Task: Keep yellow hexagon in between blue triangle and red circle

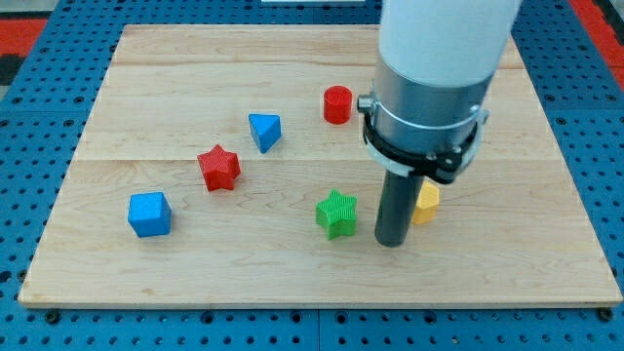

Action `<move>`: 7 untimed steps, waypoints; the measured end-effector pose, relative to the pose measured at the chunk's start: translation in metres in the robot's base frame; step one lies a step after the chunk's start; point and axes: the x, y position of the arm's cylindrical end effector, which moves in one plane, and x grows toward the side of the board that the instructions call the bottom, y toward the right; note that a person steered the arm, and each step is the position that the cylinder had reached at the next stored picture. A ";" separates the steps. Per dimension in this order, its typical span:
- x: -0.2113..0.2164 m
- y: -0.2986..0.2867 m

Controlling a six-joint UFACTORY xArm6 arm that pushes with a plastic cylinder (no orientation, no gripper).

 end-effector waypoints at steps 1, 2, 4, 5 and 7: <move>0.010 0.051; -0.019 0.035; -0.057 -0.011; -0.055 -0.001; -0.067 0.038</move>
